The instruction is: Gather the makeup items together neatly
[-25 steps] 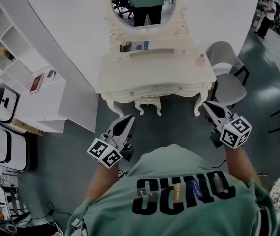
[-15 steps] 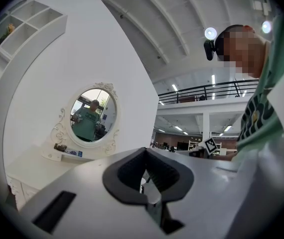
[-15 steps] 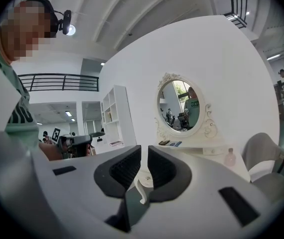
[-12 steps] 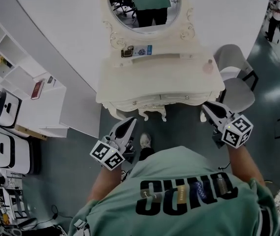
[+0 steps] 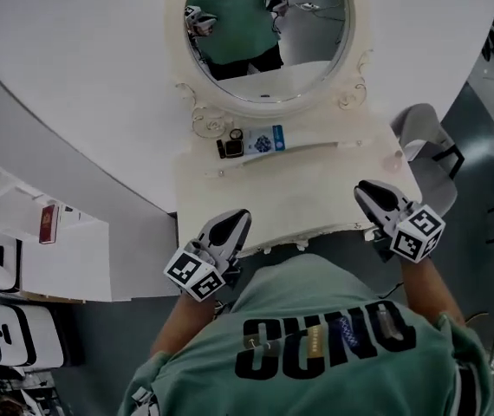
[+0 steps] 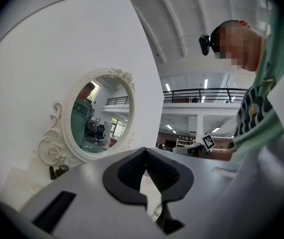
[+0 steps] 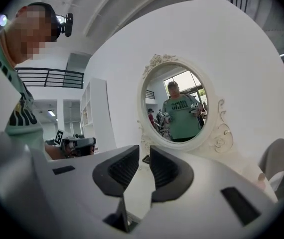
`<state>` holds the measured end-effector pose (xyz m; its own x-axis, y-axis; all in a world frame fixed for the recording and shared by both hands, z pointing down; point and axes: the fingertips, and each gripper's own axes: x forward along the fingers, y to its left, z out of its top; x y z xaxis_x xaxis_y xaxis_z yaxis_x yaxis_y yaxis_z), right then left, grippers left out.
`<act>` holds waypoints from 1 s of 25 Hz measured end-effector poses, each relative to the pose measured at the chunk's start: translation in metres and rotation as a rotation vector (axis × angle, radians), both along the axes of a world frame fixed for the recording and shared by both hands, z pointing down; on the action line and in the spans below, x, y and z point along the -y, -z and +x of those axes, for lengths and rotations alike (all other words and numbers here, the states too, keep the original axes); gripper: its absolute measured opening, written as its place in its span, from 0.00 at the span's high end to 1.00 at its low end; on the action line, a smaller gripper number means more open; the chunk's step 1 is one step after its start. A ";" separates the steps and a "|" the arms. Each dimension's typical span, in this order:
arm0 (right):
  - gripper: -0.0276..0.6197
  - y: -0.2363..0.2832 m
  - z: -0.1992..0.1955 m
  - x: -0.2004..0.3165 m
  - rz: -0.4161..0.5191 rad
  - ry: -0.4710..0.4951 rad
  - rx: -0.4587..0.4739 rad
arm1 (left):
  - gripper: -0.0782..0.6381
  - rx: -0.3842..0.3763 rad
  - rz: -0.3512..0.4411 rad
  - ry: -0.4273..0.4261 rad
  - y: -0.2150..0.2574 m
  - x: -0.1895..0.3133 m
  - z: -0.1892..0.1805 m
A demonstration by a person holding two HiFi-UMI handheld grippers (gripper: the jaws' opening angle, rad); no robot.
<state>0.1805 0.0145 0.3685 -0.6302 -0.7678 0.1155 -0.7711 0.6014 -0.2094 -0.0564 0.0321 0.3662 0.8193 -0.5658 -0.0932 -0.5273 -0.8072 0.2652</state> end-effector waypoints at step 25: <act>0.96 0.004 0.059 0.200 0.036 0.170 -0.041 | 0.88 -0.040 -0.074 0.214 -0.010 0.158 0.059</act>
